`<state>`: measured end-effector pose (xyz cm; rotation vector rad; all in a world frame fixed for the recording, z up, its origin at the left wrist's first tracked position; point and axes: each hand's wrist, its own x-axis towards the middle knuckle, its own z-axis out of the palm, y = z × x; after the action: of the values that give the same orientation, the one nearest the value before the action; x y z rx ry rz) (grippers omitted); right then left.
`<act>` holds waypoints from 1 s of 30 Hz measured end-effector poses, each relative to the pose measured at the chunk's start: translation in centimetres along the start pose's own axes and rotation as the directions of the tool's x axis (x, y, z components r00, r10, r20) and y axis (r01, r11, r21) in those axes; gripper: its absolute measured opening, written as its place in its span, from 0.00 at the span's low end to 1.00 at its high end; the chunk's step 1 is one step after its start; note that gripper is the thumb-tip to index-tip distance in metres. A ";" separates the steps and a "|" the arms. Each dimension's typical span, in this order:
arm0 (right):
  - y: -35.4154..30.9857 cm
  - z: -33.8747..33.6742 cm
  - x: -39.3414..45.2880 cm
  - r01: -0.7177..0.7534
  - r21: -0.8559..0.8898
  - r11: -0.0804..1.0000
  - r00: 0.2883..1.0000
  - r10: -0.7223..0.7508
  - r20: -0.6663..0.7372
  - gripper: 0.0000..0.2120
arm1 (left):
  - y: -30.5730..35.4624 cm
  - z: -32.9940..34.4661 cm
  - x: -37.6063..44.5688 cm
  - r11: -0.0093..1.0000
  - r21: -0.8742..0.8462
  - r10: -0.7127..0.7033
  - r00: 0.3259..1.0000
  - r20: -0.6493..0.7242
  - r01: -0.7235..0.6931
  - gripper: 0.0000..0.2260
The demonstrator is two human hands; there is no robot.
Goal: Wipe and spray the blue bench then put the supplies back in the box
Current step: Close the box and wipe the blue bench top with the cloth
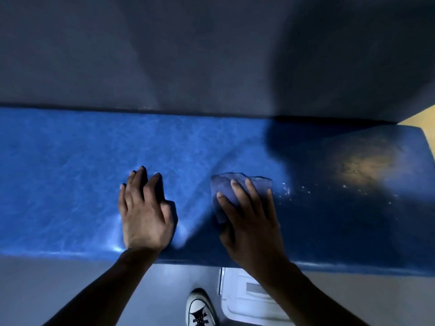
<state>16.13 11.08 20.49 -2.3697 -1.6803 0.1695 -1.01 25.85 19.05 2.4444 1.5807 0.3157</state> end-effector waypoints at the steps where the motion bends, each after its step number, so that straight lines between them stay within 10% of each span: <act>1: 0.4 -0.3 -1.1 0.026 -0.008 1.000 0.999 -0.026 0.029 0.29 | 0.1 -0.2 -0.1 1.000 -0.011 0.009 1.000 0.019 -0.008 0.27; 19: 10.0 -3.3 -1.5 0.418 -0.079 0.905 0.893 -0.393 0.219 0.38 | 11.0 3.0 -3.4 0.979 -0.115 0.176 0.981 0.077 -0.166 0.25; 30: 13.0 -1.9 10.3 -0.056 -0.113 0.992 0.997 0.062 0.052 0.36 | 11.5 3.2 -3.6 0.983 -0.038 0.179 0.983 0.040 -0.177 0.26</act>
<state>31.90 16.45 19.40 -2.5197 -1.6869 0.1563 8.47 17.72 19.08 2.5531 1.3309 0.3130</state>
